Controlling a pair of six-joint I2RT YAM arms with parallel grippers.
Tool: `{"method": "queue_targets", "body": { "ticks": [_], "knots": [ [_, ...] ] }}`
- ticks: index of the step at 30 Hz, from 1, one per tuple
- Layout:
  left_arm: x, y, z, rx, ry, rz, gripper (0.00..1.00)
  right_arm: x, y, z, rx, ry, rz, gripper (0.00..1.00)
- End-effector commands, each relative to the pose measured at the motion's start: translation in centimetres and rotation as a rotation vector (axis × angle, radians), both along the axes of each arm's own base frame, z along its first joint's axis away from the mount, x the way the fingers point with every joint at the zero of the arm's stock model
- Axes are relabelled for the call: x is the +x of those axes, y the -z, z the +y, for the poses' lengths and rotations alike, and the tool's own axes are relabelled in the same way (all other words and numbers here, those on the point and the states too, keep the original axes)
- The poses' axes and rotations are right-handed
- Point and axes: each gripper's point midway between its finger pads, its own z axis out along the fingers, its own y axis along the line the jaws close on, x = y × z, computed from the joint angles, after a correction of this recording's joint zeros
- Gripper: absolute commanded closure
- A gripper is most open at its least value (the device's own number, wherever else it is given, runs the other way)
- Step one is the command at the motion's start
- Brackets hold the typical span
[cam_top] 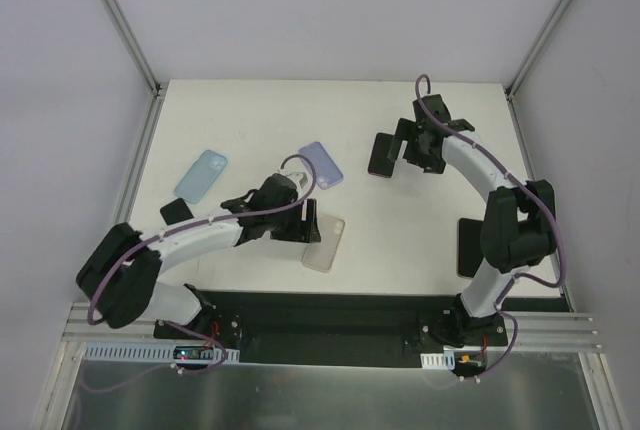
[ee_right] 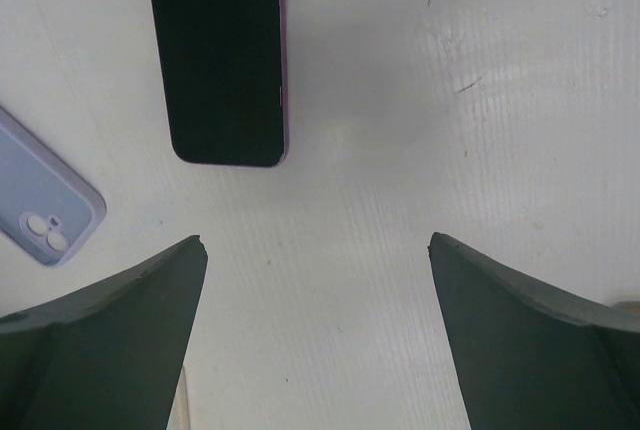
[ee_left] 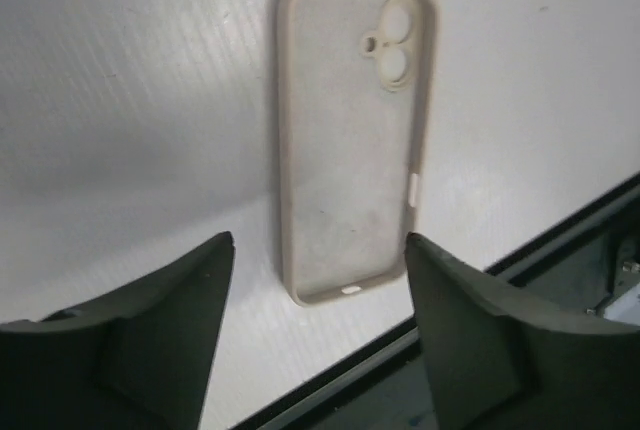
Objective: Put the phone into the phone case
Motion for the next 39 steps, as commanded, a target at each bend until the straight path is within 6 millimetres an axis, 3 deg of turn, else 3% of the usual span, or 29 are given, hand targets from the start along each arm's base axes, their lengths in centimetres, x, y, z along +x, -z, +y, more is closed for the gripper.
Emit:
{"method": "queue_targets", "body": {
  "ticks": [1,5,7,9,10,15,18,23,34,39],
  "knots": [
    [1.5,-6.7,-0.5,-0.145,-0.077,-0.174,0.17,1.7,0.2,0.9,-0.013,0.066,0.004,0.04],
    [2.0,-11.4,0.4,-0.199,-0.063,-0.323,0.1,3.1,0.8,1.8,-0.065,0.071,0.01,0.04],
    [2.1,-13.9,1.7,-0.199,-0.088,-0.405,0.06,3.9,0.1,2.9,-0.072,0.045,0.008,0.04],
    [2.1,-15.8,3.6,-0.18,-0.106,-0.496,0.01,4.3,1.3,2.9,-0.136,0.049,0.041,0.04],
    [2.2,-16.4,4.4,-0.171,-0.121,-0.527,0.01,3.9,1.6,3.1,-0.163,0.045,0.062,0.04],
    [1.7,-18.7,9.0,-0.069,-0.186,-0.657,0.01,5.6,1.7,4.5,-0.2,0.057,0.039,0.04],
    [0.8,-18.5,10.0,-0.045,-0.156,-0.689,0.01,6.3,2.6,5.7,-0.173,0.068,0.048,0.04],
    [-0.1,-17.9,10.6,-0.06,-0.161,-0.693,0.01,6.1,5.0,5.9,-0.207,0.099,0.118,0.04],
    [-0.5,-17.7,10.3,-0.069,-0.139,-0.663,0.01,6.2,7.8,5.8,-0.223,0.119,0.172,0.04],
    [-1.4,-17.0,9.7,-0.087,-0.099,-0.622,0.08,5.0,9.7,6.0,-0.199,0.066,0.236,0.01]
  ]
}}
